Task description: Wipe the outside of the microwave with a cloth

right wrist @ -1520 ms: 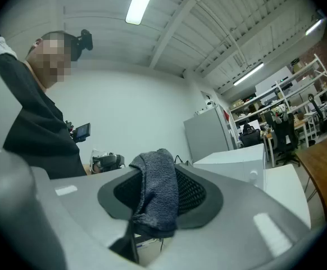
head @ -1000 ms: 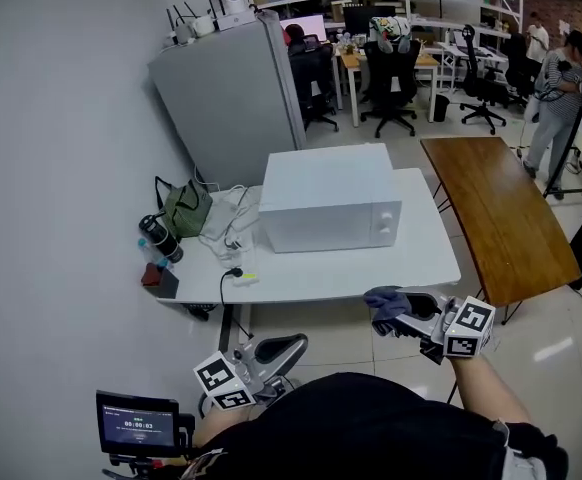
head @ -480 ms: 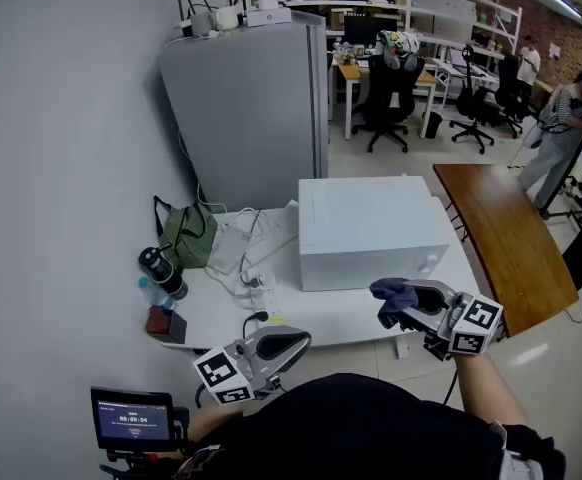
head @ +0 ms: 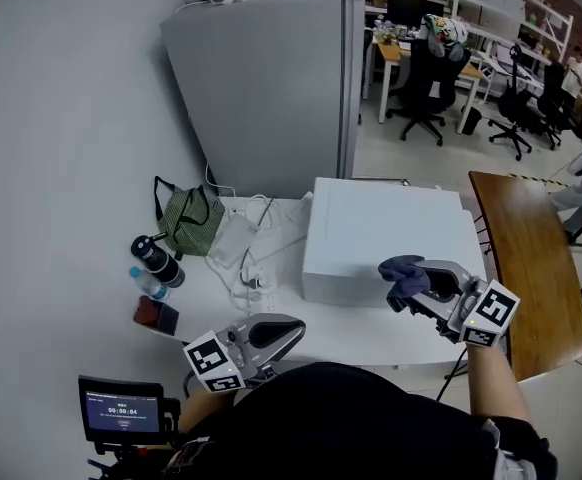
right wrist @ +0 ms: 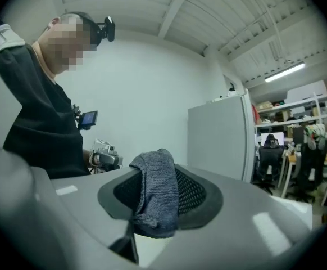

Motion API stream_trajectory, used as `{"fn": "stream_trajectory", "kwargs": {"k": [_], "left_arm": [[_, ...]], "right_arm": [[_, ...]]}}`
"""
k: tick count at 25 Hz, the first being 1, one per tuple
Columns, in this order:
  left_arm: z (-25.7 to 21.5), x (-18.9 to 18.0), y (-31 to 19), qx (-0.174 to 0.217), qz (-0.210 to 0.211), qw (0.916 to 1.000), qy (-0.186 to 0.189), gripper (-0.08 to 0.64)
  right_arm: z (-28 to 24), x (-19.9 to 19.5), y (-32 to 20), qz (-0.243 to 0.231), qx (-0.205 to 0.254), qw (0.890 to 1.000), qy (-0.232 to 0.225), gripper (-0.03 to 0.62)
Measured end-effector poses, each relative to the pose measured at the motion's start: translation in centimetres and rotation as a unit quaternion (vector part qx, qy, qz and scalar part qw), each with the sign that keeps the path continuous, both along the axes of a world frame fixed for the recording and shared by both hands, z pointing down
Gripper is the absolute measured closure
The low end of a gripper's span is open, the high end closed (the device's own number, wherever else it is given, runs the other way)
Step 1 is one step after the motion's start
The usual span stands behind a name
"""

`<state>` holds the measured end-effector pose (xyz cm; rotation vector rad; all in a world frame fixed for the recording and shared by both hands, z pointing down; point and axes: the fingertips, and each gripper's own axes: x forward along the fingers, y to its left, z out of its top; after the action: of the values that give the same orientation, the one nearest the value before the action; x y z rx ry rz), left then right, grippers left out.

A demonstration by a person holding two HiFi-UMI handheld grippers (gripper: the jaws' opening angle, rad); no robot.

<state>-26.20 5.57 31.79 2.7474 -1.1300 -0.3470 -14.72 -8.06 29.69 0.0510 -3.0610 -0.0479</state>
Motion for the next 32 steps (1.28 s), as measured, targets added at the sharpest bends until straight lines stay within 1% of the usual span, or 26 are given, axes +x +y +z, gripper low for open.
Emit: {"fn": "stream_trajectory", "kwargs": {"k": [3, 5, 7, 9, 11, 12, 14, 15, 16, 17, 18, 19, 20, 21, 23, 24, 25, 27, 29, 30, 32], "left_arm": [[0.8, -0.4, -2.5, -0.001, -0.059, 0.9982, -0.008, 0.555], [0.0, -0.8, -3.9, -0.002, -0.087, 0.9962, -0.004, 0.555], [-0.4, -1.8, -4.7, -0.011, -0.113, 0.9935, 0.002, 0.555], [0.1, -3.2, -4.7, -0.021, -0.135, 0.9906, 0.007, 0.555], [0.5, -4.3, -4.4, -0.022, -0.155, 0.9876, 0.010, 0.555], [0.7, -4.6, -4.2, -0.021, -0.164, 0.9862, 0.008, 0.555], [1.3, -5.4, -3.6, -0.018, -0.176, 0.9843, -0.001, 0.555], [1.8, -6.3, -3.3, -0.019, -0.178, 0.9839, -0.006, 0.555], [2.3, -7.7, -2.9, -0.021, -0.177, 0.9840, -0.007, 0.555], [2.9, -9.5, -2.6, -0.024, -0.174, 0.9845, -0.003, 0.555], [3.3, -11.4, -2.3, -0.026, -0.169, 0.9852, 0.005, 0.555], [3.7, -13.0, -2.0, -0.025, -0.166, 0.9857, 0.015, 0.555], [3.9, -14.3, -1.6, -0.024, -0.165, 0.9857, 0.024, 0.555], [4.2, -15.3, -1.2, -0.023, -0.166, 0.9854, 0.031, 0.555], [5.0, -16.9, -0.1, -0.024, -0.171, 0.9842, 0.041, 0.555], [5.5, -17.7, 0.5, -0.027, -0.174, 0.9832, 0.045, 0.555], [6.0, -18.4, 1.1, -0.031, -0.180, 0.9820, 0.049, 0.555], [7.0, -19.7, 2.2, -0.040, -0.196, 0.9781, 0.058, 0.555], [7.7, -20.7, 3.2, -0.051, -0.213, 0.9735, 0.067, 0.555], [8.1, -21.1, 3.7, -0.056, -0.220, 0.9715, 0.070, 0.555], [8.7, -21.6, 4.5, -0.065, -0.232, 0.9677, 0.074, 0.555]], "right_arm": [[-0.6, -2.9, -4.8, -0.072, 0.047, 0.996, 0.009, 0.454], [-2.6, -6.1, -7.9, -0.109, 0.082, 0.990, 0.046, 0.454], [-4.2, -10.4, -9.7, -0.147, 0.115, 0.978, 0.097, 0.454], [-4.1, -14.8, -10.9, -0.176, 0.160, 0.959, 0.153, 0.454], [-2.7, -18.9, -12.5, -0.195, 0.206, 0.936, 0.208, 0.454], [-1.6, -20.6, -13.4, -0.200, 0.222, 0.924, 0.237, 0.454], [1.5, -23.6, -14.9, -0.202, 0.243, 0.897, 0.308, 0.454], [3.6, -25.2, -15.7, -0.201, 0.250, 0.880, 0.349, 0.454], [5.9, -27.2, -16.4, -0.199, 0.253, 0.861, 0.394, 0.454], [8.3, -29.2, -17.2, -0.197, 0.253, 0.839, 0.440, 0.454], [10.7, -31.0, -18.0, -0.197, 0.249, 0.813, 0.487, 0.454], [13.0, -32.3, -18.9, -0.197, 0.247, 0.785, 0.534, 0.454], [15.2, -32.9, -19.9, -0.195, 0.249, 0.751, 0.580, 0.454], [17.3, -32.9, -21.0, -0.189, 0.254, 0.712, 0.627, 0.454], [20.8, -32.1, -22.7, -0.177, 0.261, 0.630, 0.710, 0.455], [22.2, -31.7, -23.1, -0.171, 0.261, 0.596, 0.740, 0.454], [23.6, -31.4, -23.4, -0.166, 0.259, 0.567, 0.764, 0.454], [26.5, -31.0, -23.6, -0.161, 0.260, 0.519, 0.798, 0.457], [29.8, -30.6, -23.8, -0.162, 0.264, 0.476, 0.823, 0.459], [31.3, -30.5, -23.9, -0.163, 0.267, 0.457, 0.833, 0.459], [34.2, -30.4, -24.3, -0.164, 0.272, 0.425, 0.848, 0.462]]}}
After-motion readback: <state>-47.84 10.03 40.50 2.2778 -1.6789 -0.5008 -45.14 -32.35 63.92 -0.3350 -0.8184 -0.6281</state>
